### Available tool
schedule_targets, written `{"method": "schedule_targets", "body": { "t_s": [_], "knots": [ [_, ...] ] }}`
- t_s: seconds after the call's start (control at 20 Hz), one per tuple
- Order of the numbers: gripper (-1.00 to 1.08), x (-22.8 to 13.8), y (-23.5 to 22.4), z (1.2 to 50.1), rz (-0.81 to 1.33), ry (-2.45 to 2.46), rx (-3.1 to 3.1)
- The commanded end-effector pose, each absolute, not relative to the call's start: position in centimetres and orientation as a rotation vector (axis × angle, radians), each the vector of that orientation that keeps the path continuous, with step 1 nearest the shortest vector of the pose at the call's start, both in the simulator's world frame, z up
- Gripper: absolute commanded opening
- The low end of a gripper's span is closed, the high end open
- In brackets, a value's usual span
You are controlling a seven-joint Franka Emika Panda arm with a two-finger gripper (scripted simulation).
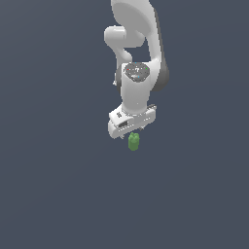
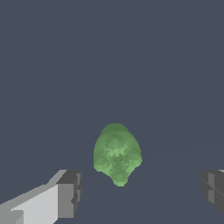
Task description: Pick up the object and move it to a goal position.
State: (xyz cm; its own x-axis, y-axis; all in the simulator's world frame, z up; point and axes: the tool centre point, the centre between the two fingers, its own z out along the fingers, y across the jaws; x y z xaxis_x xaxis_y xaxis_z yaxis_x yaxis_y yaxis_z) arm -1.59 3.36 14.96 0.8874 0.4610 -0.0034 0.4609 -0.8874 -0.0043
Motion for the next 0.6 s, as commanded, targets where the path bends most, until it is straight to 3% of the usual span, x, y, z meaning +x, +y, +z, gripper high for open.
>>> {"method": "schedule_targets", "body": {
  "t_s": [0.0, 0.55],
  "knots": [
    [1.00, -1.85, 3.84, 14.81, 0.004, -0.826, -3.029],
    [1.00, -2.26, 4.62, 14.59, 0.000, -0.952, -2.994]
  ]
}}
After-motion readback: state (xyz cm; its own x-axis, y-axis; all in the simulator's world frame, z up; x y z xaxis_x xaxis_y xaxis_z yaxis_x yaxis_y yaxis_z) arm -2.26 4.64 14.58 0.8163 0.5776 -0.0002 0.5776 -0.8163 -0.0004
